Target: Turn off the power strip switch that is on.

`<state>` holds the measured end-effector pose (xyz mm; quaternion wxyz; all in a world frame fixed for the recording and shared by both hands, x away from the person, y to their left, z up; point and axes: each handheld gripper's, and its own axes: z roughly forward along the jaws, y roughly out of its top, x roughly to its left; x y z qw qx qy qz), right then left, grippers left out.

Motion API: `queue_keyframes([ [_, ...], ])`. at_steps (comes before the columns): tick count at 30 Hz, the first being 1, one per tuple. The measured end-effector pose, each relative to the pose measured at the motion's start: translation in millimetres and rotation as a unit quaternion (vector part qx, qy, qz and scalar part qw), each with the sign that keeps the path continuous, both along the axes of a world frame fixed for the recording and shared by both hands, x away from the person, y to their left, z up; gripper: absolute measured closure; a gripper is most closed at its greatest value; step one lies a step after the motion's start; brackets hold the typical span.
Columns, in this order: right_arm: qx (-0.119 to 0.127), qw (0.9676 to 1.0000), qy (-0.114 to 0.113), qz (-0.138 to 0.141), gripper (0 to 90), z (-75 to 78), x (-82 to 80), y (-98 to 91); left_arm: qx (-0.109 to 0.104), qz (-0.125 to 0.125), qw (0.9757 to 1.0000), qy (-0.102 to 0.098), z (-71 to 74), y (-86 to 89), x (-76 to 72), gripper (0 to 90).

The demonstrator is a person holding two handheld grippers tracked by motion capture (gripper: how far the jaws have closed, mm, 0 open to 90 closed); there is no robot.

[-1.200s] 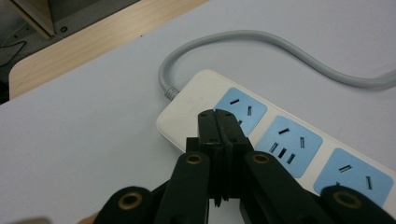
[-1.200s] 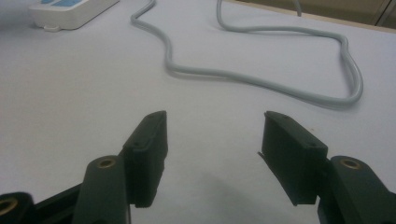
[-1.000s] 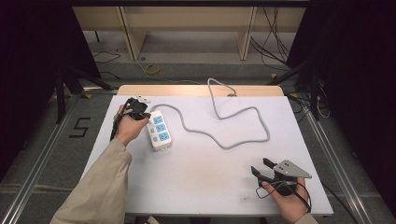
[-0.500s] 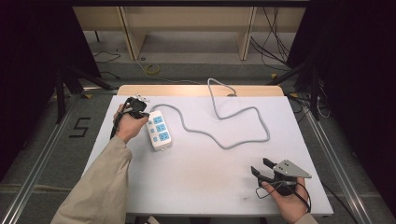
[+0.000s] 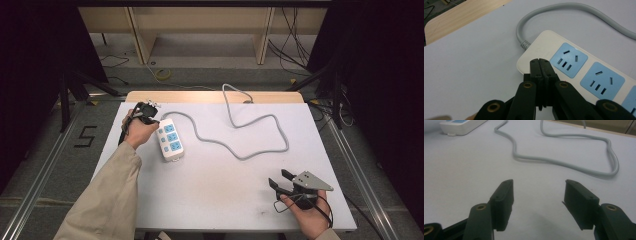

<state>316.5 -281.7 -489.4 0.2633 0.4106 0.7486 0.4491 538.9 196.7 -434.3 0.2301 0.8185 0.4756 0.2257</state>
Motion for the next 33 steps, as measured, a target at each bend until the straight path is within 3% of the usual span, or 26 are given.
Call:
queue_keyframes([
  [10,0.000,1.0000,0.000,0.000,41.6,0.0,0.0,0.0,0.011,-0.007,0.9998,0.016,5.1,-3.1,5.6,89.5],
  [17,0.000,1.0000,0.000,0.001,41.6,-0.1,0.0,0.0,0.014,-0.005,0.9994,0.031,1.1,-1.6,8.2,89.5],
  [33,-0.001,1.0000,0.001,0.001,41.6,-0.2,0.2,0.3,0.012,-0.005,0.9990,0.043,-3.3,-3.5,10.5,89.5],
])
